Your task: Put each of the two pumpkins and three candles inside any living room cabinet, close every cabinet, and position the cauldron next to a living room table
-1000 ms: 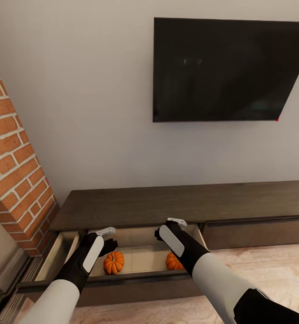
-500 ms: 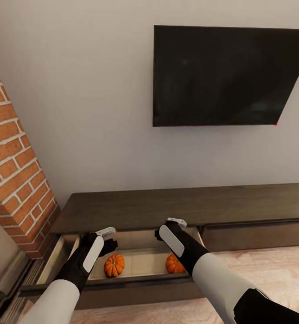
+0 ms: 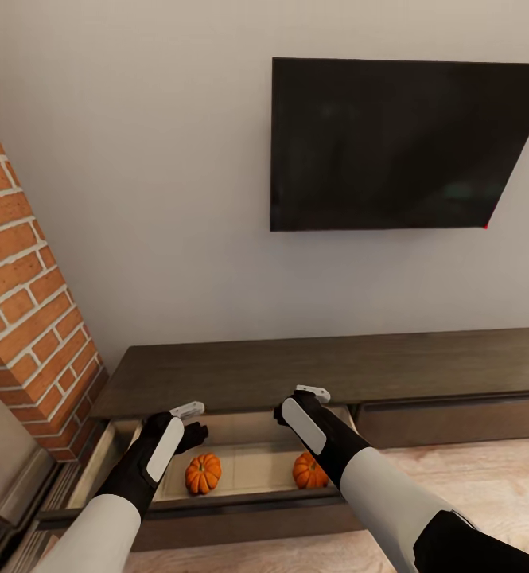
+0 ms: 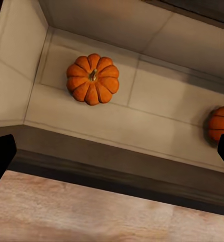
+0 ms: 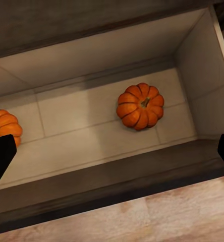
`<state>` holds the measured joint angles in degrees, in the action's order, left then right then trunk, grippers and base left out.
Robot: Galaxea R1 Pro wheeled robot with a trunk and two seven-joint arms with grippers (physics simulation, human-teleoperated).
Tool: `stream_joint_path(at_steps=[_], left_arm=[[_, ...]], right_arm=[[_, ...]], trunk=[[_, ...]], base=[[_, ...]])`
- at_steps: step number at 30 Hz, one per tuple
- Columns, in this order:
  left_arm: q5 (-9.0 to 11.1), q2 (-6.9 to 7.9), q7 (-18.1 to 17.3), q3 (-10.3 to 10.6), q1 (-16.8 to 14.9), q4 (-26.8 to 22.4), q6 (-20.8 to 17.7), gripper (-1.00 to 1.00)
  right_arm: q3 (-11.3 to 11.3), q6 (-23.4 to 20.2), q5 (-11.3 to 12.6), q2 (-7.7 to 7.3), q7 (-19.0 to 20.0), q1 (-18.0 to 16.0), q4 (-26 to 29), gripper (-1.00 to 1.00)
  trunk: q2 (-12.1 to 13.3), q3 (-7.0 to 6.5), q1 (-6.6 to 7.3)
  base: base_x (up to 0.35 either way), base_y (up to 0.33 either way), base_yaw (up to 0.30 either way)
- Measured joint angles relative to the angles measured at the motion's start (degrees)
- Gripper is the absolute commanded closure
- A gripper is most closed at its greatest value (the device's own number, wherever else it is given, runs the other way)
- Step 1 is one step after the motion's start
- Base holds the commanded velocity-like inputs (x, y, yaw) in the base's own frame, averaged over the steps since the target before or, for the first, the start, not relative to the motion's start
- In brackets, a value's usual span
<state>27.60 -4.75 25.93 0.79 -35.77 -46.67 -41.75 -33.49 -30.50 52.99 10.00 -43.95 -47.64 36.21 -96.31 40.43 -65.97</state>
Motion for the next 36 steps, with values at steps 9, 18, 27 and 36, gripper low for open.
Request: stream_joint_path(at_steps=[9, 18, 27, 36], left_arm=[[-0.06, 0.0, 0.0, 0.0, 0.0, 0.08, 0.0, -1.0], [-0.06, 0.0, 0.0, -0.08, 0.0, 0.08, 0.0, -1.0], [0.0, 0.0, 0.0, -0.15, 0.0, 0.06, 0.0, -1.0], [0.0, 0.05, 0.0, -0.17, 0.0, 0.05, 0.0, -1.0]], right_arm=[[0.03, -0.01, 0.0, 0.0, 0.0, 0.0, 0.0, -1.0], [0.0, -0.03, 0.0, 0.0, 0.0, 0.0, -0.02, -1.0], [0.0, -0.04, 0.0, 0.0, 0.0, 0.0, 0.0, -1.0], [0.0, -0.08, 0.0, 0.0, 0.0, 0.0, 0.0, -1.0]], trunk=[[3.61, -1.62, 1.98], [7.22, -3.23, 3.95], [10.83, -4.85, 5.93], [14.44, -6.46, 7.91]], base=[[0.0, 0.0, 0.0], [0.0, 0.0, 0.0], [-0.032, 0.0, 0.0], [-0.251, 0.0, 0.0]])
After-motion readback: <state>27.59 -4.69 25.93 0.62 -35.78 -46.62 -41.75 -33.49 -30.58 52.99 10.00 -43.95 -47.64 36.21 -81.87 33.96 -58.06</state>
